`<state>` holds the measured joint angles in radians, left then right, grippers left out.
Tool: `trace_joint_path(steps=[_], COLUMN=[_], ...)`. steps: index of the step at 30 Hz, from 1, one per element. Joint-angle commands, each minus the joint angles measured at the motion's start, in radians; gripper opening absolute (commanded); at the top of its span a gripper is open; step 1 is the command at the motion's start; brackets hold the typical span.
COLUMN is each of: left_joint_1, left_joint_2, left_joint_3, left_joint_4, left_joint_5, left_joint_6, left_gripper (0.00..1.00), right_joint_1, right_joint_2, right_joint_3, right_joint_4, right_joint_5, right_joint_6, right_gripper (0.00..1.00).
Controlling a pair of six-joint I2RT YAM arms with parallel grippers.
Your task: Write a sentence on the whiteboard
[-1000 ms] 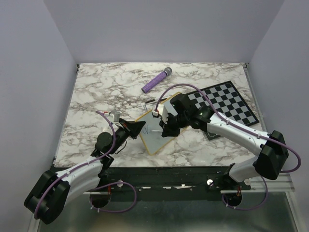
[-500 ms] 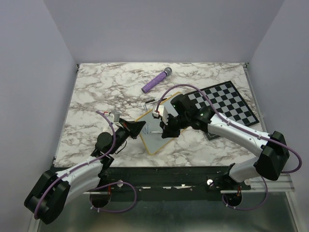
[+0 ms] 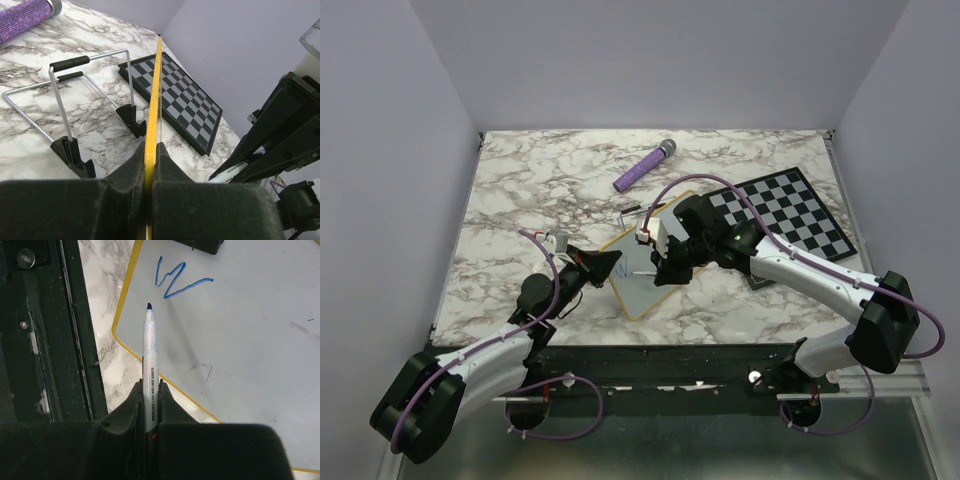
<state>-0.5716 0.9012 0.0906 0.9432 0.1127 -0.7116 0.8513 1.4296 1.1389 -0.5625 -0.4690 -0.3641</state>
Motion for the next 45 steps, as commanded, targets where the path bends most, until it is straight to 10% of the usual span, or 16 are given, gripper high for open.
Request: trace_joint_path(steps=[1, 45], left_joint_1=[-0.004, -0.004], left_joint_2=[-0.007, 0.008], left_joint_3=[-0.009, -0.017], left_joint_4=[0.045, 0.072], left_joint_5=[-0.021, -0.010], left_joint_6=[0.011, -0.003], left_gripper=[0.00, 0.00], right_joint_1=[-0.001, -0.003], right_joint_2=[-0.003, 0.098], right_joint_3=[-0.019, 0.047], right_joint_4=[0.042, 0.069], right_joint_5=[0.016, 0.145], right_joint_6=[0.033, 0.109], right_gripper=[0.01, 0.00])
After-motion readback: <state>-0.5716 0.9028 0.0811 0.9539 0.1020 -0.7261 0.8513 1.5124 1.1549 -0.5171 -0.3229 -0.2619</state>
